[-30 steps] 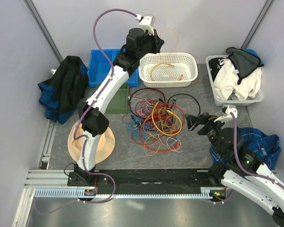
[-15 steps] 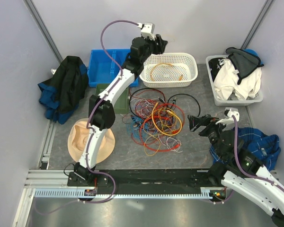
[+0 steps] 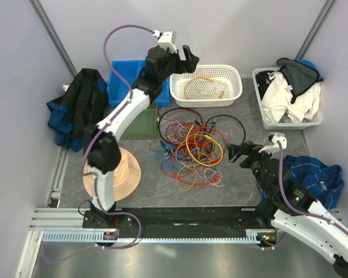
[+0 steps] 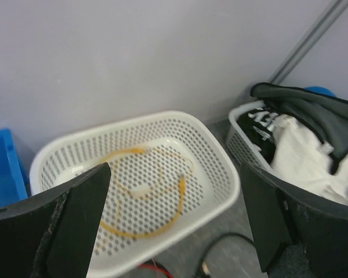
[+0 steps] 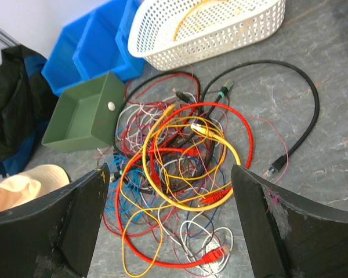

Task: Untangle the cables

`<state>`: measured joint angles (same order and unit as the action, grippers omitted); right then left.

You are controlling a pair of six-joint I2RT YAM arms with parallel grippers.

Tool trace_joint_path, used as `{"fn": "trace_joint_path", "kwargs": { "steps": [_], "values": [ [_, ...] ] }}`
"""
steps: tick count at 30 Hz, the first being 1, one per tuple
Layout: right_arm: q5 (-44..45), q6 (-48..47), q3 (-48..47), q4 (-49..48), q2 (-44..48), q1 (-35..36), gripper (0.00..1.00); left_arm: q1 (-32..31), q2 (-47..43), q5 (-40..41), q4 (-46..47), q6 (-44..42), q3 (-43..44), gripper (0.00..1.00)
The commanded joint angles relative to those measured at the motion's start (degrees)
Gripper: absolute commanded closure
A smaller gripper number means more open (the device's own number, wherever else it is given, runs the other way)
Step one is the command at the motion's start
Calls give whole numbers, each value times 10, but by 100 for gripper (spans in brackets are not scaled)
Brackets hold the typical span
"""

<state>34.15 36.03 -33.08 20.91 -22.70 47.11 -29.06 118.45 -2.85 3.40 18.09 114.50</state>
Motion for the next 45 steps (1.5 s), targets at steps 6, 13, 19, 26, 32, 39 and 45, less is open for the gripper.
{"fn": "trace_joint_path", "kwargs": {
  "steps": [6,13,19,26,32,39,45],
  "values": [
    [-44,12,31,-33,-12,1,7,-59,-247,-9,-95,184,-372,0],
    [-73,25,40,-30,-11,1,8,-199,-312,124,-39,230,-517,0],
    [-73,56,46,7,31,1,9,-247,-266,148,-44,257,-526,0],
    [-62,73,48,56,76,1,10,-247,-266,183,-52,329,-594,2],
    [-66,81,52,61,78,1,10,-244,-242,164,14,346,-616,9],
    [-55,77,36,93,92,0,10,-220,-189,137,39,353,-600,39],
    [-47,74,39,89,94,2,10,-219,-243,159,28,285,-604,97]
  ]
}}
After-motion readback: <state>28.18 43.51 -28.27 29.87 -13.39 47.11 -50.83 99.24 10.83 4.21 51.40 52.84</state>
